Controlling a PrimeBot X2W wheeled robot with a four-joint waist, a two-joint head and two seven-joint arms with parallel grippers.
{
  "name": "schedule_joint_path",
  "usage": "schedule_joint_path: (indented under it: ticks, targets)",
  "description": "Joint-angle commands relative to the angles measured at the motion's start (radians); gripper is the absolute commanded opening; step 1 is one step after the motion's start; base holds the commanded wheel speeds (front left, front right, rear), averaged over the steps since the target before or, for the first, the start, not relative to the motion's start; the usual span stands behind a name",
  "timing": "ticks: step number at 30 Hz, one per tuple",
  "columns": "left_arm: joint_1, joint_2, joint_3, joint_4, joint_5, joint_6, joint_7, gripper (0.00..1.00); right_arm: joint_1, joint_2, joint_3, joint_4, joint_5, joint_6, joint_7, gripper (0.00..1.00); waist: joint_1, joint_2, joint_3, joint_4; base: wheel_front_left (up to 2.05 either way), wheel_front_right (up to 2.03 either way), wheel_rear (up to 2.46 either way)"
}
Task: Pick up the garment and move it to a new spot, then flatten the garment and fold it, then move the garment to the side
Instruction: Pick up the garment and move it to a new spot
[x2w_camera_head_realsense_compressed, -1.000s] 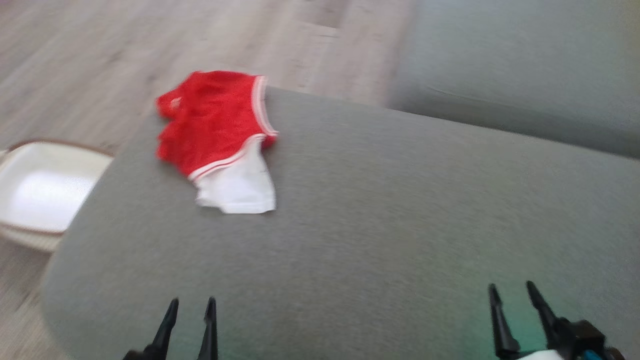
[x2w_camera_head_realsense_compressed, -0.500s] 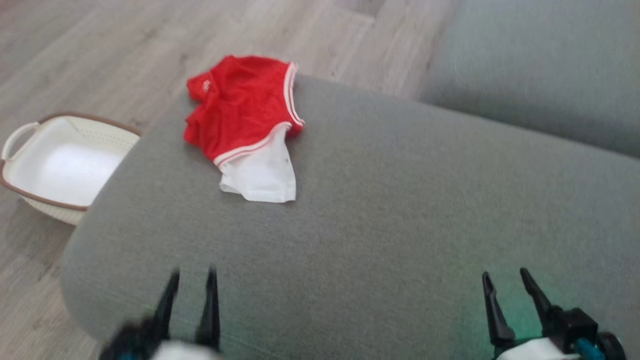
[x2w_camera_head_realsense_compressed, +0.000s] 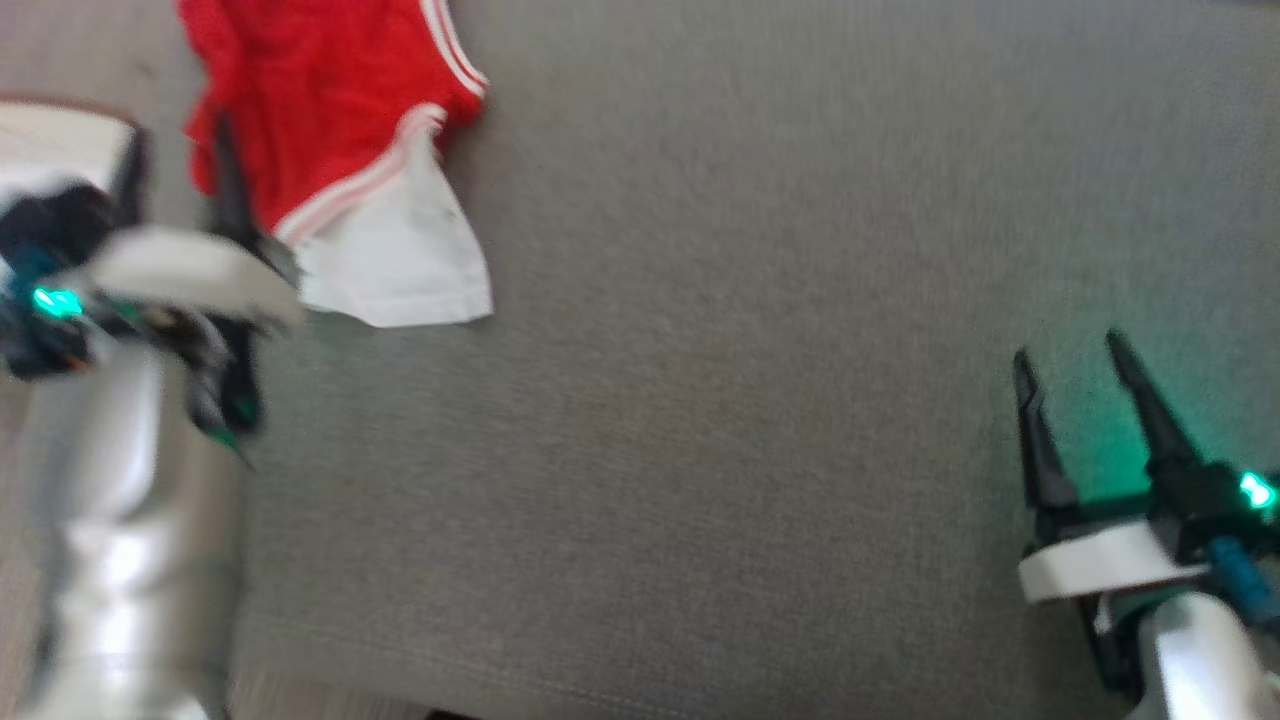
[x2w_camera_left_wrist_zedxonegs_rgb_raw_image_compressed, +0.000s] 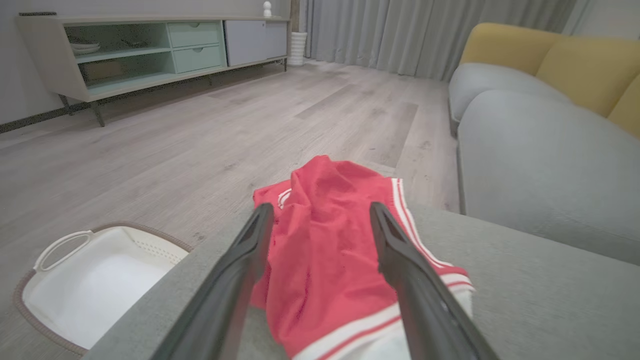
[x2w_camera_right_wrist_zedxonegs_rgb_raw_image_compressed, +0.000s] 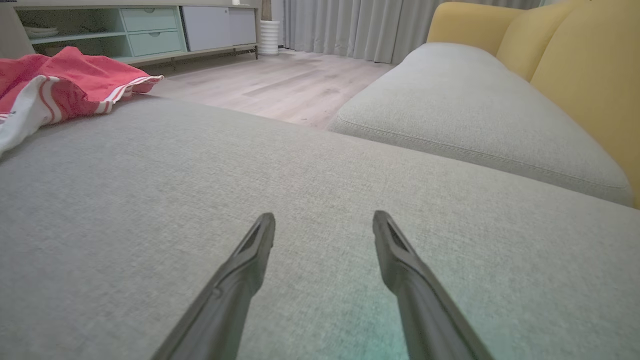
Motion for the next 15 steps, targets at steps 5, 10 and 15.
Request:
schedule_joint_path:
  ticks: [5, 10, 15]
  targets:
    - [-0.195, 0.107, 0.071, 0.176, -0.014, 0.030, 0.007, 1.00, -0.021, -0.038, 0.041, -0.140, -0.008, -0.001, 0.044, 1.00, -0.0005, 0.0000, 0.209, -0.083, 0.00, 0.00, 0.00]
    - [-0.300, 0.153, 0.080, 0.355, -0.033, -0.003, 0.016, 1.00, -0.011, -0.055, 0.067, -0.226, 0.001, -0.001, 0.080, 1.00, -0.0005, 0.0000, 0.260, -0.115, 0.00, 0.00, 0.00]
    - [-0.352, 0.167, 0.055, 0.461, -0.017, -0.014, 0.019, 1.00, -0.001, -0.060, 0.062, -0.270, 0.007, -0.001, 0.098, 1.00, -0.0005, 0.0000, 0.280, -0.127, 0.00, 0.00, 0.00]
